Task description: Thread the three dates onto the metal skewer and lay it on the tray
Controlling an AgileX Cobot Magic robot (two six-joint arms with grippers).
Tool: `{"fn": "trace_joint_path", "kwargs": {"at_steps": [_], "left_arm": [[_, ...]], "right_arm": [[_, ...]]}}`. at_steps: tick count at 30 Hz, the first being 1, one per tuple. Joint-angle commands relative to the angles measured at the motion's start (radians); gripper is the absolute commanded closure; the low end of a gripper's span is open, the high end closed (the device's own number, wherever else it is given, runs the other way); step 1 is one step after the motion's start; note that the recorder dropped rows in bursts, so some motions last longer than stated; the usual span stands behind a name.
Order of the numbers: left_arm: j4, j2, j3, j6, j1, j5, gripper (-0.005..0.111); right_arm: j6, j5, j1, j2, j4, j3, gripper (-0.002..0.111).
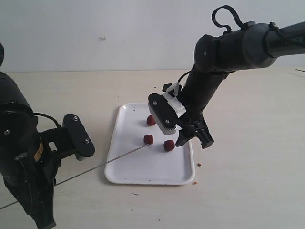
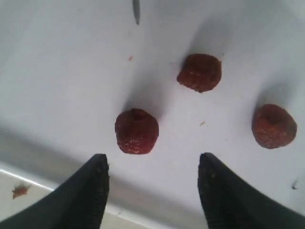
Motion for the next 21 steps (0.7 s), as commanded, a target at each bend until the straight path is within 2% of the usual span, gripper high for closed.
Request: {"fn": "trace_joint_path", "kwargs": {"at_steps": [1,9,21], "left_arm": [[-0.011,-0.003,0.002,-0.001,0.002,0.002,0.107],[-0.021,-0.003,0.002,-0.001,0.002,0.003,0.107],[-0.023,-0.003,0.002,-0.001,0.002,0.003,0.107]], "right_arm": [[0.002,-0.023,0.040,0.006,-0.014,-0.009,0.053],[0.085,-0.033,0.050,0.010,-0.095,-0.009,0.053],[0.088,-0.023,0.050,0.010,-0.102,-0.009,0.053]]}}
